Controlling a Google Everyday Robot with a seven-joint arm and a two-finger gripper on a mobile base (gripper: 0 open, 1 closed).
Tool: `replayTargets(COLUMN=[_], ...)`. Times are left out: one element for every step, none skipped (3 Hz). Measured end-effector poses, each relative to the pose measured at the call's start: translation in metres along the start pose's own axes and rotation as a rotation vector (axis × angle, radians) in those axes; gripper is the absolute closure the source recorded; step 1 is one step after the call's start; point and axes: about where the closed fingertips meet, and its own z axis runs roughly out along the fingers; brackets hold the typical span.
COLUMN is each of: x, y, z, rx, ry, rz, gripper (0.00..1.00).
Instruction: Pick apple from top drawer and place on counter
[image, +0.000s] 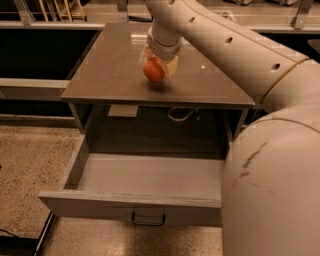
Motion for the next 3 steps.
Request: replayTargets(x=[0.0142, 0.0155, 0.0155], y=[0.0093, 0.0118, 0.0118], z=[0.0158, 0.0159, 0.016], rx=[-0.095, -0.104, -0.104], ry=[0.041, 0.042, 0.042], rz=[0.109, 0.113, 0.113], gripper=[0.84, 0.61, 0.37])
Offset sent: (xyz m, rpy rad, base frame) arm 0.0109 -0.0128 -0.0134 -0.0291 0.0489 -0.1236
